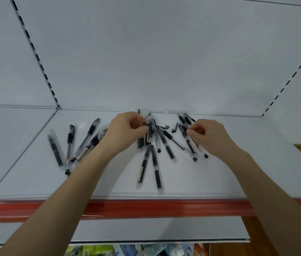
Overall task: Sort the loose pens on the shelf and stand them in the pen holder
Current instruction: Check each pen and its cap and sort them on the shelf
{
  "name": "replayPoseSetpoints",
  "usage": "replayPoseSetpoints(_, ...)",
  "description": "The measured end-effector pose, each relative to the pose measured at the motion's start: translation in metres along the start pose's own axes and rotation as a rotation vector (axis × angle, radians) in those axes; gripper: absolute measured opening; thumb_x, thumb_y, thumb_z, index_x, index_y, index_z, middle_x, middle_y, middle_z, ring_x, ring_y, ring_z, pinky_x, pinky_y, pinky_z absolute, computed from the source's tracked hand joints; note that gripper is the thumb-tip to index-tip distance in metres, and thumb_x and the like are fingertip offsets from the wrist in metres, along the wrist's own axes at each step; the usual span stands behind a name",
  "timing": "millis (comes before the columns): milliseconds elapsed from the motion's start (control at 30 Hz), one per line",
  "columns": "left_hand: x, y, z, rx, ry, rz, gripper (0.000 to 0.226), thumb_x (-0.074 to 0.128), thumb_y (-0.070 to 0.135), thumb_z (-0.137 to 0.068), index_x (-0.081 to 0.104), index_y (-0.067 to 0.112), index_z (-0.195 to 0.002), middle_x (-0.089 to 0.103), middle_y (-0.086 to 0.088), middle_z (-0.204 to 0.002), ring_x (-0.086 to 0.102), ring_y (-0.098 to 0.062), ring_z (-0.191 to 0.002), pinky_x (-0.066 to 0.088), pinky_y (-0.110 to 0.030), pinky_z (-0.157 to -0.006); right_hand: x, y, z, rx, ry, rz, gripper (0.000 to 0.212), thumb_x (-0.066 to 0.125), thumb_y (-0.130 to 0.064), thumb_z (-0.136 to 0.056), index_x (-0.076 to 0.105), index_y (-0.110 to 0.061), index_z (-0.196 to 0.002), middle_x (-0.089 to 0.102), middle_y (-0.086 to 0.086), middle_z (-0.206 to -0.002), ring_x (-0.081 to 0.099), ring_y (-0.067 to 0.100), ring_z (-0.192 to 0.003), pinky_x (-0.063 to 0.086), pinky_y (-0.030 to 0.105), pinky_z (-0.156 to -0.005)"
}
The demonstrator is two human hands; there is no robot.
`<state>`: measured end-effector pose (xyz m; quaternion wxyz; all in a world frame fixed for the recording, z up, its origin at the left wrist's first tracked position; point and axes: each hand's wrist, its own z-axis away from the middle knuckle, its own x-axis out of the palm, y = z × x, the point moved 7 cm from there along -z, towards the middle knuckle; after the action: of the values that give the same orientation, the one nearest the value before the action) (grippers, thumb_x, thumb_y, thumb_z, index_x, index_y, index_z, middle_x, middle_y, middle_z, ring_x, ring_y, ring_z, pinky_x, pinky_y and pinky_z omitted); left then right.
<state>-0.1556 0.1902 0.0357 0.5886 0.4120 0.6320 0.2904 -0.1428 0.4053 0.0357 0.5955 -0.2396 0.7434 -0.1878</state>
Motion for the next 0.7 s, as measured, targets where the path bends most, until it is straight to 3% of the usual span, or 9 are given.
replayPoseSetpoints(133,0.005,-0.002,0.004,-0.013,-0.007,0.089,0.010,0.065,0.011,-0.080,0.064,0.019,-0.085,0.067,-0.008,-0.079,0.058,-0.017,-0.070,0.046,-0.026,-0.068,0.002,0.002,0.000,0.021,-0.014,-0.011,0.014,0.057,-0.016,-0.086,0.058,-0.016,-0.072,0.055,-0.006,-0.060,0.049,0.007,-0.057,0.038,0.005,-0.057)
replayPoseSetpoints(233,0.008,-0.002,0.005,-0.008,-0.011,0.093,0.014,0.066,0.010,-0.079,0.061,0.024,-0.078,0.066,-0.004,-0.071,0.058,-0.016,-0.065,0.047,-0.027,-0.067,0.008,0.004,0.000,0.051,-0.050,0.032,0.013,0.057,-0.019,-0.088,0.059,-0.012,-0.077,0.053,-0.007,-0.063,0.050,0.013,-0.062,0.042,0.017,-0.059)
replayPoseSetpoints(300,0.010,-0.002,0.005,-0.008,-0.013,0.099,0.014,0.065,0.010,-0.080,0.061,0.023,-0.078,0.065,-0.001,-0.066,0.057,-0.013,-0.061,0.046,-0.025,-0.065,0.015,0.007,-0.002,0.090,-0.094,0.106,0.019,0.058,-0.022,-0.087,0.062,-0.004,-0.084,0.059,0.001,-0.071,0.056,0.023,-0.072,0.047,0.031,-0.068)
replayPoseSetpoints(367,0.011,-0.003,0.006,-0.010,-0.011,0.106,0.014,0.065,0.009,-0.080,0.061,0.023,-0.078,0.064,0.001,-0.063,0.057,-0.013,-0.059,0.046,-0.024,-0.063,0.020,0.008,-0.004,0.112,-0.126,0.171,0.025,0.060,-0.020,-0.084,0.063,0.003,-0.091,0.066,0.017,-0.088,0.062,0.033,-0.085,0.049,0.037,-0.072)
replayPoseSetpoints(467,0.011,-0.004,0.007,-0.019,-0.015,0.134,0.014,0.065,0.009,-0.080,0.062,0.022,-0.079,0.064,-0.001,-0.065,0.058,-0.015,-0.061,0.044,-0.025,-0.064,0.025,0.007,-0.006,0.111,-0.153,0.249,0.023,0.058,-0.015,-0.082,0.062,0.005,-0.093,0.065,0.021,-0.098,0.062,0.034,-0.087,0.047,0.035,-0.069)
replayPoseSetpoints(567,0.010,-0.006,0.008,-0.027,-0.009,0.139,0.014,0.066,0.010,-0.080,0.061,0.023,-0.079,0.065,-0.004,-0.069,0.059,-0.018,-0.065,0.045,-0.027,-0.067,0.025,0.007,-0.007,0.113,-0.162,0.258,0.019,0.057,-0.012,-0.082,0.062,0.002,-0.093,0.065,0.019,-0.099,0.061,0.034,-0.088,0.050,0.039,-0.075)
replayPoseSetpoints(700,0.009,-0.007,0.009,-0.033,0.000,0.127,0.015,0.066,0.010,-0.080,0.060,0.024,-0.077,0.065,-0.003,-0.068,0.059,-0.016,-0.064,0.045,-0.025,-0.066,0.023,0.005,-0.003,0.089,-0.170,0.216,0.017,0.057,-0.016,-0.084,0.060,-0.007,-0.099,0.060,0.004,-0.096,0.058,0.025,-0.089,0.046,0.033,-0.077)
